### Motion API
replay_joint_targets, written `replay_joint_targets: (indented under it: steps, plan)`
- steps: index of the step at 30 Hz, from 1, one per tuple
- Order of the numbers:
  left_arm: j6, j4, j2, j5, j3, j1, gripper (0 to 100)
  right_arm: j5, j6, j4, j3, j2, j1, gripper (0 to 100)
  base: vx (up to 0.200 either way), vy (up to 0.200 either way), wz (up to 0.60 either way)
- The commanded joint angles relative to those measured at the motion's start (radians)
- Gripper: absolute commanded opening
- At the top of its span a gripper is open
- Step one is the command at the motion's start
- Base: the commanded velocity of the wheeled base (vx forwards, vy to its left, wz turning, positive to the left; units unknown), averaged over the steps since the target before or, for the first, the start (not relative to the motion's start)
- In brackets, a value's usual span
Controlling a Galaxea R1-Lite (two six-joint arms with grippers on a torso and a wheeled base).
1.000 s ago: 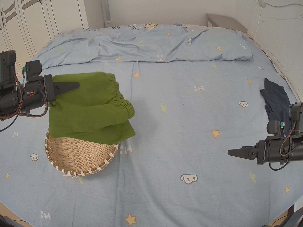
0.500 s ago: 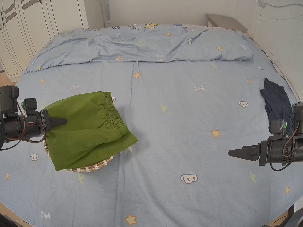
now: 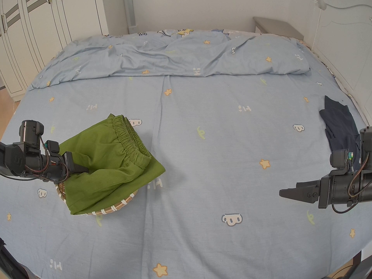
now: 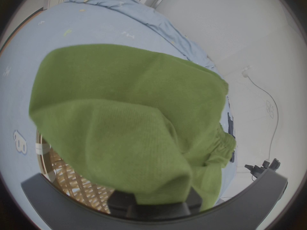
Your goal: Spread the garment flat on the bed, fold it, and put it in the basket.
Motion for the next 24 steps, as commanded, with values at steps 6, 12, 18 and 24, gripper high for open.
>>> replay_joint_targets:
  steps: [6,12,18,24]
  plan:
    - [0.001,0.013,0.123,0.08,-0.039,-0.012,0,0.001,0.0,-0.001,0.001,-0.001,0.004,100,0.0,0.0,0.0]
    - [0.003,0.014,0.132,0.08,-0.039,-0.012,0,0.001,0.0,-0.001,0.001,-0.001,0.005,100,0.0,0.0,0.0]
    - [0.009,0.048,0.132,0.082,-0.046,-0.01,0,0.001,0.0,-0.001,0.001,-0.001,0.007,100,0.0,0.0,0.0]
    - [0.011,0.071,0.109,0.102,-0.054,-0.012,100,0.001,0.0,-0.001,0.001,-0.001,0.007,100,0.0,0.0,0.0]
